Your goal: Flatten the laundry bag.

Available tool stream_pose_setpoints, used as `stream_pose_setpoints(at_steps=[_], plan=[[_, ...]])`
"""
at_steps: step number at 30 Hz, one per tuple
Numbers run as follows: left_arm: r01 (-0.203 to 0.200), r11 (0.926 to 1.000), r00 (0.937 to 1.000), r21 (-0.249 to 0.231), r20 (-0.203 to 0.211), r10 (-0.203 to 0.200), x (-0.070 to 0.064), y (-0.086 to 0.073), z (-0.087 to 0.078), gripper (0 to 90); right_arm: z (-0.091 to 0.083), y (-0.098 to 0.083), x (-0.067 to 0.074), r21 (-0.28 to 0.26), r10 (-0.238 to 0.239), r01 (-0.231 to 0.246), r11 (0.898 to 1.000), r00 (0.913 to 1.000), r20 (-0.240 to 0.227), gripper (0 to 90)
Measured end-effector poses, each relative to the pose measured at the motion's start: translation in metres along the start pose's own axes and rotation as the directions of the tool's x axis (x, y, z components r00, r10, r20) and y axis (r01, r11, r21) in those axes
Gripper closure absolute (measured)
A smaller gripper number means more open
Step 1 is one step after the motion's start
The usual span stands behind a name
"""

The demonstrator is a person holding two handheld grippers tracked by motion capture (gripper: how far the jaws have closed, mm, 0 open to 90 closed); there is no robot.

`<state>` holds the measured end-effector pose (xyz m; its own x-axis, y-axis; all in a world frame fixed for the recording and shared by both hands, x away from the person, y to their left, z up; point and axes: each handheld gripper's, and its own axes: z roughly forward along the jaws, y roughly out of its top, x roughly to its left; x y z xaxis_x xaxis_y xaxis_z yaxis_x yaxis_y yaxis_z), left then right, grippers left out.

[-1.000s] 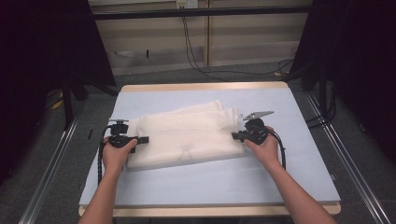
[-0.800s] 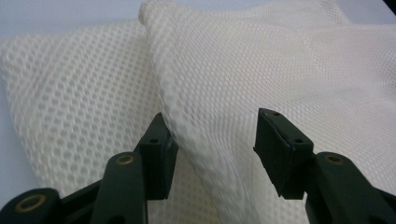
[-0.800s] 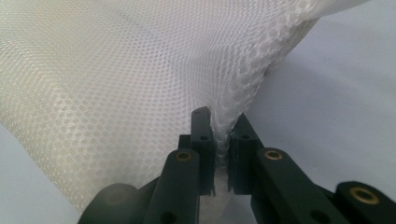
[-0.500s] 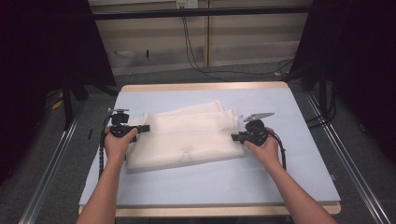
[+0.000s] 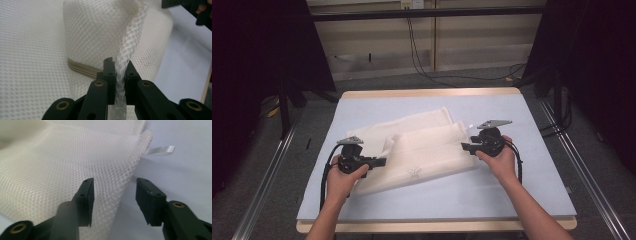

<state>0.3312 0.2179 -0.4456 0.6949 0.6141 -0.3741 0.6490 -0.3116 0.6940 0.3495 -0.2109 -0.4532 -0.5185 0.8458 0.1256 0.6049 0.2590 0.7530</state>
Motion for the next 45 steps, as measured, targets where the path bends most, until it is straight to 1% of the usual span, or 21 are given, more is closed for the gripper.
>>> stream_pose_setpoints(at_steps=[2,3,10,11,12,18,21,22,23,25,27,28,30,31,34,36,38,40,42,44,45], plan=[[-0.002,0.9999,0.9997,0.017,0.026,0.002,-0.005,-0.007,0.002,83.9,-0.002,0.001,0.0,-0.011,-0.004,0.004,1.0,1.0,0.006,45.0],[-0.017,0.9993,0.9995,0.032,0.025,0.016,-0.007,-0.011,0.003,83.9,-0.003,0.001,0.001,-0.011,0.001,-0.001,1.0,1.0,0.008,43.0],[-0.026,0.996,0.9988,0.086,0.044,0.022,-0.015,-0.021,0.012,83.9,-0.005,0.007,0.017,-0.026,-0.015,0.014,1.0,0.9995,-0.029,40.2],[-0.033,0.9956,0.9984,0.088,0.048,0.028,-0.015,-0.022,0.013,83.9,-0.004,0.007,0.021,-0.023,-0.02,0.019,1.0,0.9991,-0.038,38.8],[-0.021,0.9964,0.9986,0.082,0.05,0.017,-0.016,-0.023,0.013,83.9,-0.003,0.008,0.023,-0.022,-0.026,0.025,0.999,0.9989,-0.04,38.0],[-0.036,0.9946,0.998,0.097,0.055,0.031,-0.02,-0.024,0.012,83.9,0.004,0.013,0.036,-0.02,-0.047,0.046,0.999,0.9976,-0.052,37.3],[-0.039,0.994,0.9975,0.102,0.063,0.033,-0.021,-0.025,0.012,83.8,0.009,0.016,0.04,-0.012,-0.048,0.048,0.999,0.9969,-0.062,49.6],[-0.041,0.9941,0.9975,0.1,0.062,0.035,-0.021,-0.025,0.013,83.8,0.01,0.016,0.041,-0.009,-0.061,0.061,0.998,0.9966,-0.056,65.6],[-0.051,0.9931,0.9972,0.106,0.061,0.045,-0.021,-0.026,0.012,83.8,0.01,0.015,0.041,-0.008,-0.073,0.073,0.997,0.9947,-0.072,81.9],[-0.052,0.9935,0.9972,0.102,0.059,0.046,-0.021,-0.026,0.014,83.7,0.011,0.01,0.041,-0.01,-0.06,0.059,0.998,0.9892,-0.134,89.7],[-0.054,0.9927,0.9972,0.108,0.059,0.048,-0.023,-0.026,0.016,83.6,0.012,0.007,0.044,0.014,-0.067,0.071,0.997,0.9815,-0.179,90.0],[-0.061,0.9906,0.9968,0.123,0.059,0.054,-0.023,-0.025,0.016,83.7,0.012,0.005,0.047,0.01,-0.069,0.072,0.997,0.9788,-0.193,88.7],[-0.066,0.9899,0.9965,0.126,0.059,0.059,-0.024,-0.025,0.018,83.7,0.013,0.006,0.054,0.002,-0.052,0.053,0.999,0.9775,-0.204,75.4],[-0.063,0.9902,0.9968,0.125,0.057,0.056,-0.025,-0.026,0.019,83.7,0.014,0.009,0.06,-0.006,-0.059,0.059,0.998,0.9794,-0.193,70.9],[-0.066,0.9881,0.9963,0.139,0.064,0.058,-0.028,-0.027,0.022,83.7,0.019,0.016,0.072,-0.014,-0.043,0.041,0.999,0.9754,-0.216,61.3],[-0.082,0.9856,0.9953,0.148,0.062,0.073,-0.028,-0.027,0.022,83.7,0.026,0.021,0.082,-0.022,-0.034,0.029,0.999,0.9733,-0.227,53.2],[-0.081,0.9859,0.995,0.146,0.069,0.072,-0.028,-0.027,0.023,83.8,0.032,0.025,0.091,-0.013,-0.012,0.009,1.0,0.9672,-0.254,47.9],[-0.08,0.9855,0.9948,0.149,0.075,0.07,-0.028,-0.027,0.022,83.8,0.038,0.028,0.098,-0.02,-0.014,0.009,1.0,0.964,-0.266,44.5],[-0.081,0.9847,0.9944,0.154,0.08,0.069,-0.029,-0.027,0.022,83.8,0.045,0.031,0.106,-0.016,0.009,-0.014,1.0,0.9577,-0.287,42.8],[-0.088,0.982,0.9939,0.167,0.08,0.075,-0.029,-0.027,0.022,83.8,0.052,0.034,0.115,0.0,-0.006,0.006,1.0,0.9571,-0.29,40.8],[-0.088,0.9825,0.9939,0.164,0.08,0.076,-0.029,-0.026,0.022,83.9,0.057,0.036,0.12,0.005,0.003,-0.002,1.0,0.9512,-0.309,41.2]])
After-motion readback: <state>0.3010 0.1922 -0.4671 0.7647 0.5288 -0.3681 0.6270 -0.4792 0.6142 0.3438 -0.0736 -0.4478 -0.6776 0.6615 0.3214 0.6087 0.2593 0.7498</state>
